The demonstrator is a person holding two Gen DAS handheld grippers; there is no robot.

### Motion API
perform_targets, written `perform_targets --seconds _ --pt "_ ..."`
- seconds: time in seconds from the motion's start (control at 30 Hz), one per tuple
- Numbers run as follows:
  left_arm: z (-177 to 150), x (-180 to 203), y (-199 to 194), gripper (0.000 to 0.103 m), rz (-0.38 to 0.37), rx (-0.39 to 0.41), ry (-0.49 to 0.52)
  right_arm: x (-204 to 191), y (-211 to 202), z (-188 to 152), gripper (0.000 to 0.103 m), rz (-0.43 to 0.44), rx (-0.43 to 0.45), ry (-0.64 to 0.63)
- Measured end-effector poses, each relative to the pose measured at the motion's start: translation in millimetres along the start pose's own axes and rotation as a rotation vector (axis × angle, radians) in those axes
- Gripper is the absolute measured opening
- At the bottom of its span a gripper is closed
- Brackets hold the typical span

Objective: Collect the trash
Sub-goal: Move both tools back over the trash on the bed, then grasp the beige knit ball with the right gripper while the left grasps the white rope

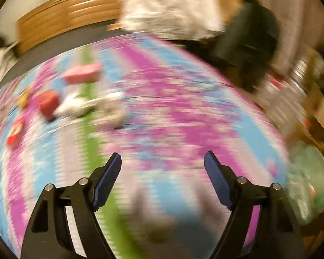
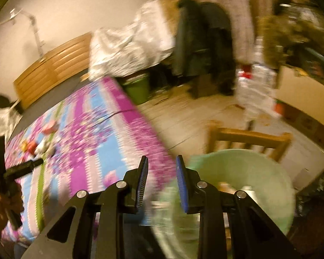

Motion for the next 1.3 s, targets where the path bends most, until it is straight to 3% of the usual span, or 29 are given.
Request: perform_targets --seconds 0.13,0.23,0.3,0.43,0.57,0.63,0.7,0.77,0.83,0.9,0.97,1.13,1.23,1.3 --pt "9 -78 0 0.067 0.076 0.002 -0.118 -65 42 0 0.028 0.103 -0.060 -0.061" --pt "33 -108 9 0.059 0.092 -0.001 -0.147 -115 73 -2 0.028 0.175 -0.110 -0.109" --pt "58 -118 21 0.053 0.097 0.003 -0.135 -140 88 -4 0.028 0.189 -0.135 -0.144" --pt "128 -115 61 0.053 0.115 0.030 -0.044 -173 111 -8 0.029 0.228 -0.180 -0.184" --pt "158 -112 133 0.053 0.167 -0.080 0.030 -177 123 -14 0.031 0.241 -0.227 -0.185" --pt "147 -118 159 0.053 0.187 -0.184 0.045 -177 129 -18 0.031 0.240 -0.242 -0.186" --pt "116 -128 173 0.054 0.188 -0.318 0.028 -176 134 -20 0.031 0.248 -0.254 -0.187" --pt "95 -129 147 0.053 0.198 -0.286 0.067 -178 138 -22 0.031 0.259 -0.263 -0.194" --pt "62 -122 97 0.058 0.100 -0.257 0.091 -184 143 -22 0.031 0.285 -0.266 -0.199" --pt "27 -124 49 0.061 0.005 -0.253 0.054 -190 147 -20 0.031 0.314 -0.271 -0.197" --pt "-10 -142 12 0.061 -0.024 -0.252 -0.026 -202 150 -17 0.031 0.344 -0.271 -0.204" --pt "-72 -186 -14 0.061 -0.003 -0.294 -0.187 -251 147 -8 0.032 0.413 -0.240 -0.283" --pt "-80 -203 -15 0.061 0.003 -0.274 -0.246 -290 146 -9 0.042 0.481 -0.230 -0.354" --pt "-82 -212 -19 0.061 0.011 -0.247 -0.278 -311 150 -11 0.042 0.489 -0.232 -0.401"
Point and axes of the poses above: each gripper's, at about its wrist camera, not at the fingertips, and y roughly the way its jaws point, x to its right, z to its top, the point moved 6 cm from there along y, roughly the way its jaws point, and after that the axes turned 5 degrees about -x, right-handed, at the moved point
